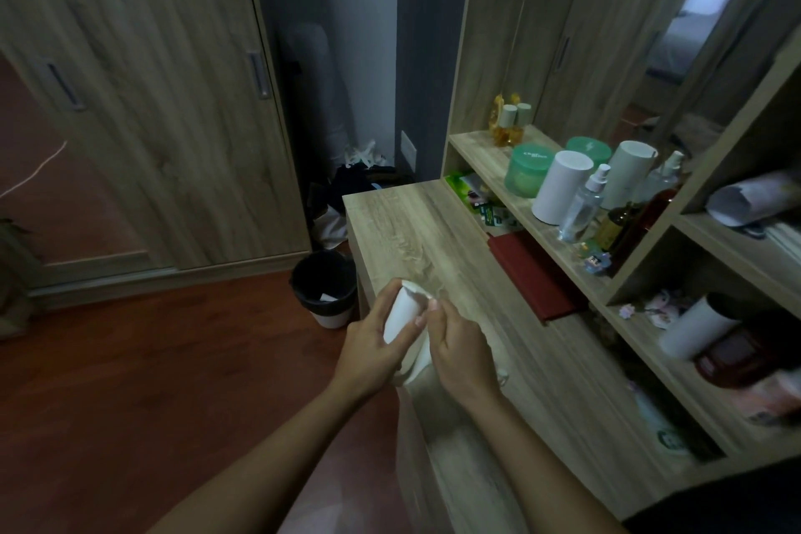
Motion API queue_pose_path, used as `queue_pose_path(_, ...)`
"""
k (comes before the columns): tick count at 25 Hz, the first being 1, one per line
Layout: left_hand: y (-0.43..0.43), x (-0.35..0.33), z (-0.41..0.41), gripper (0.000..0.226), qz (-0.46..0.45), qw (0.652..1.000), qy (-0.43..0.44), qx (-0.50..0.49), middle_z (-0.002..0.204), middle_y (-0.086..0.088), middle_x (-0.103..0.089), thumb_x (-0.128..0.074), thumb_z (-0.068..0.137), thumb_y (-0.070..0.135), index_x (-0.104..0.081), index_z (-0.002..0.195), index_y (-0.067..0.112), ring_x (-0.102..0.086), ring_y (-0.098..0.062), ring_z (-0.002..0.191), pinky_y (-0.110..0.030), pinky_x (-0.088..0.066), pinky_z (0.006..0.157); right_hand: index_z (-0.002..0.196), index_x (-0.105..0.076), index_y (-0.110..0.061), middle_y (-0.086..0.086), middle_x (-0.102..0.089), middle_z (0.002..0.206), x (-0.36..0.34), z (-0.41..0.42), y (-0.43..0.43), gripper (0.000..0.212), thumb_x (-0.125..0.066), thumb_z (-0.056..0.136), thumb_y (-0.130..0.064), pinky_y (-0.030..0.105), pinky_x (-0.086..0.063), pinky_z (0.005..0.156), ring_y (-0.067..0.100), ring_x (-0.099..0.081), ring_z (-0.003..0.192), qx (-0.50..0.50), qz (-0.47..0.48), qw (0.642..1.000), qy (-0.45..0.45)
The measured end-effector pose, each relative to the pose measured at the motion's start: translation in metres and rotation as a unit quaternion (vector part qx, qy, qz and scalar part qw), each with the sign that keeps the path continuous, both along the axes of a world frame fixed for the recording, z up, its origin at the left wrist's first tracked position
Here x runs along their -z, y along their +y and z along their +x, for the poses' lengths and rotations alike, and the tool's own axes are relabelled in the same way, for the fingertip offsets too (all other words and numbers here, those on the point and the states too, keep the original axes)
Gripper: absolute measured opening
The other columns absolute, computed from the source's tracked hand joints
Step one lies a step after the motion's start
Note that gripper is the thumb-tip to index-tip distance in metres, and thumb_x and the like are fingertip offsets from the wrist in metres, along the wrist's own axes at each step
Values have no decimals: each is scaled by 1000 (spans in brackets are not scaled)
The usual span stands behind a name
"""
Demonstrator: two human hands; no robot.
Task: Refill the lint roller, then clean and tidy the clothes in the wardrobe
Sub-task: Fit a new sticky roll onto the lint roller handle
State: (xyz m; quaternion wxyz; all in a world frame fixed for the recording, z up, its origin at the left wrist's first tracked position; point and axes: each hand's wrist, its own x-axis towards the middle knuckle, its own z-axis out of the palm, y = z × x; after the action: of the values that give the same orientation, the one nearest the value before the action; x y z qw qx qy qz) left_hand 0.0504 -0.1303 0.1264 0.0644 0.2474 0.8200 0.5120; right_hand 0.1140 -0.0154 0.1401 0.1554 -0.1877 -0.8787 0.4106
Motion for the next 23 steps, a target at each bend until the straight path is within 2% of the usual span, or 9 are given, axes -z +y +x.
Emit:
queue_pose_path(3, -1, -7, -3, 51, -23, 1000, 16, -7, 109, 18, -60, -56, 87, 48, -39, 135, 39, -59, 9, 77, 4, -34, 70, 117, -49, -31, -11, -56, 61, 4, 0, -2, 27, -29, 99, -34, 24, -39, 49, 5, -53, 52, 0, -23, 999, 39)
queue_pose_path(6, -1, -9, -5, 52, -29, 999, 14, -10, 115, 19, -55, -56, 90, 40, -38, 138, 34, -51, 7, 89, 8, -28, 73, 135, -40, -32, -4, -65, 73, 5, 0, -1, 38, -28, 100, -31, 24, -48, 56, 9, -61, 60, -23, -34, 998, 39)
queue_pose_path(8, -1, -9, -6, 53, -32, 999, 21, -8, 116, 20, -53, -57, 90, 39, -37, 139, 34, -49, 5, 97, 9, -27, 72, 136, -42, -29, -5, -69, 92, 3, -1, 0, 38, -28, 100, -29, 16, -49, 65, 6, -65, 76, -33, -46, 998, 40)
queue_pose_path(11, -3, -8, -6, 53, -45, 999, 30, 1, 116, 16, -58, -57, 90, 38, -37, 138, 36, -51, 3, 93, 8, -28, 72, 135, -43, -26, -6, -66, 111, 3, -1, 2, 37, -29, 100, -26, 4, -43, 71, 3, -62, 92, -38, -68, 996, 37)
queue_pose_path(15, -3, -9, -4, 53, -59, 998, 37, 11, 117, 10, -63, -58, 89, 38, -38, 139, 37, -52, 2, 88, 8, -30, 70, 136, -42, -29, 0, -70, 99, 7, 2, 1, 38, -29, 100, -25, 15, -51, 67, 3, -65, 79, -35, -90, 994, 42)
queue_pose_path(17, -3, -9, -4, 54, -61, 997, 40, 18, 119, 13, -61, -59, 89, 38, -39, 139, 37, -49, 5, 90, 8, -28, 71, 135, -44, -26, -10, -65, 107, 8, 2, 0, 38, -29, 100, -22, 4, -44, 74, -10, -60, 90, -27, -87, 995, 50)
queue_pose_path(19, -3, -9, -4, 54, -60, 997, 40, 21, 118, 18, -57, -60, 89, 38, -39, 139, 36, -47, 10, 92, 8, -28, 72, 134, -45, -24, -19, -57, 108, 8, 1, -1, 37, -29, 100, -21, -3, -37, 77, -27, -50, 90, -24, -87, 995, 53)
queue_pose_path(21, -4, -8, -5, 55, -59, 997, 41, 28, 118, 20, -56, -58, 88, 42, -39, 139, 35, -46, 14, 91, 7, -30, 74, 133, -46, -26, -21, -55, 108, 9, 1, -3, 37, -29, 100, -21, -4, -36, 77, -28, -48, 88, -20, -88, 994, 54)
queue_pose_path(23, -6, -6, -7, 56, -65, 996, 48, 37, 119, 15, -62, -55, 85, 47, -39, 139, 36, -52, 10, 89, 5, -32, 73, 132, -47, -26, -19, -57, 110, 9, 1, -5, 37, -30, 100, -21, -2, -37, 78, -22, -51, 91, -17, -94, 994, 57)
